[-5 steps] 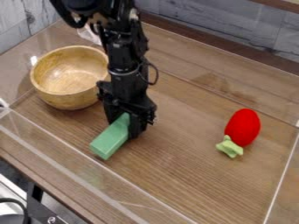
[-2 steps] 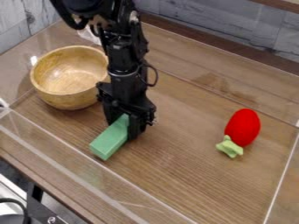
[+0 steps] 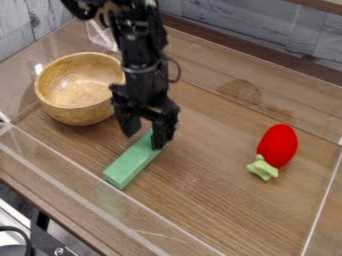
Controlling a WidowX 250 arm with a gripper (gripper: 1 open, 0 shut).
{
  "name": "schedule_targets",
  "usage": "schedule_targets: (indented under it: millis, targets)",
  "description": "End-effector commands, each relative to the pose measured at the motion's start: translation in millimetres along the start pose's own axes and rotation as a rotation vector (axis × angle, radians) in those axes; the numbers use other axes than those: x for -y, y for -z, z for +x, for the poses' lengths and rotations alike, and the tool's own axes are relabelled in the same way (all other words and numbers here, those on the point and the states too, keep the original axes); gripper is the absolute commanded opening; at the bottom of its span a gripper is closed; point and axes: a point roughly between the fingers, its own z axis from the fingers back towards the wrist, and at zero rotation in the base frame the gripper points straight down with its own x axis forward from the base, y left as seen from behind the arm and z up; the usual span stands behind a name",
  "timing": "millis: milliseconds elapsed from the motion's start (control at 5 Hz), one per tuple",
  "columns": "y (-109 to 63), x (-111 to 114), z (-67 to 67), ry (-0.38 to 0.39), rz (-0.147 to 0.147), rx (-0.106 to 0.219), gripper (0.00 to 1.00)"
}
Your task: Remove the green object from the brown bowl and put it on the table
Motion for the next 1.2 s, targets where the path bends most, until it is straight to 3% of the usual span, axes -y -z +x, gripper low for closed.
schedule_targets:
  millis: [0, 400, 600, 1000]
  targets:
    - [-39.1, -2, 12.7, -0.007, -0.009, 0.097, 1.0]
    - [-80.3, -12, 32.9, -0.077, -0.022, 0.16, 1.0]
    - [-85.2, -17, 39.9, -0.09, 0.005, 0.178, 1.0]
    - [-80.9, -12, 43.5, -0.038, 0.025, 0.179, 1.0]
